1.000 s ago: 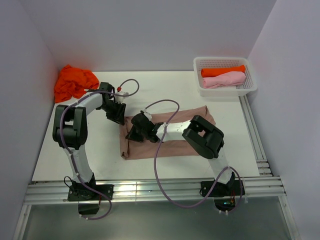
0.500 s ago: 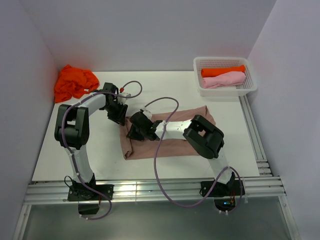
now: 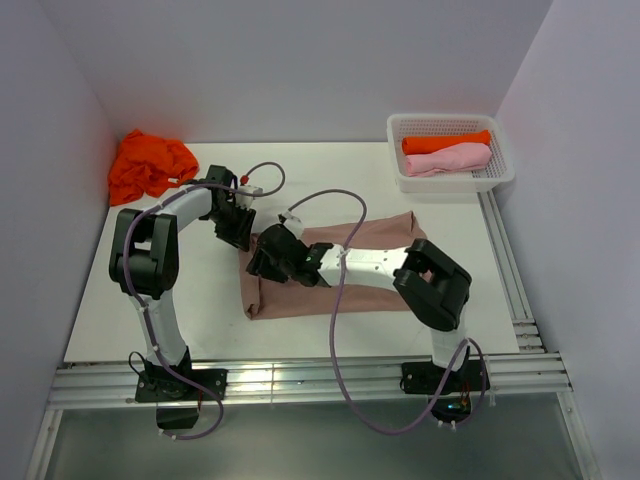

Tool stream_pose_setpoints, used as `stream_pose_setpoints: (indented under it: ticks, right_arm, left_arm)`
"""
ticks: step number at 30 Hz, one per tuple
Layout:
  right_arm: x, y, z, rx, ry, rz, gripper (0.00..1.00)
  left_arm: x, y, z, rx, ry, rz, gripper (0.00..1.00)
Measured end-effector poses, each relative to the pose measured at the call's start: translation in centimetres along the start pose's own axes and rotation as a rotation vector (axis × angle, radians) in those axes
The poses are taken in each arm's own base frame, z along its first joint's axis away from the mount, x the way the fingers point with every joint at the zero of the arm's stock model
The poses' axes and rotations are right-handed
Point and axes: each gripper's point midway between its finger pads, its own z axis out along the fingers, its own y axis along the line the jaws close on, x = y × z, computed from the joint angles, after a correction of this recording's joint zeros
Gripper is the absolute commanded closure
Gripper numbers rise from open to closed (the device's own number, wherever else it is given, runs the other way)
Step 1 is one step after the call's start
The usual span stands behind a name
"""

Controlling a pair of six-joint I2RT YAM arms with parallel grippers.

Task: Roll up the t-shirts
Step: Roll the tshirt

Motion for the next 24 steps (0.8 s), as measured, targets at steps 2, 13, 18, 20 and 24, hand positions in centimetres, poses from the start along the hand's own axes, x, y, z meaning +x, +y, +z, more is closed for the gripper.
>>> stream_pose_setpoints:
  ticks: [2,13,18,20,24]
  right_arm:
    - [0.5,0.4,-0.8,-0.012,0.002,-0.005,0.46]
    - [4.8,-0.1,-1.5,-0.005,0.058,-0.013,0.44]
    - [5.8,-0.6,-1.4,-0.006,0.073,-0.002,0.46]
    - [5.9,-0.4,-1.4,-0.016,0.074,0.005,0.54]
    - [6.0,-0.1,-1.3,-0.041,0.075,0.023,0.86]
  left_arm:
    - [0.0,0.0,0.0,0.0,0.0,0.003,0.59]
    - [0.0,0.0,0.0,0.0,0.0,0.003,0.59]
    - [0.0,0.0,0.0,0.0,0.0,0.004,0.59]
    - [0.0,0.0,0.0,0.0,0.0,0.003,0.59]
    - [0.0,0.0,0.0,0.0,0.0,0.004,0.59]
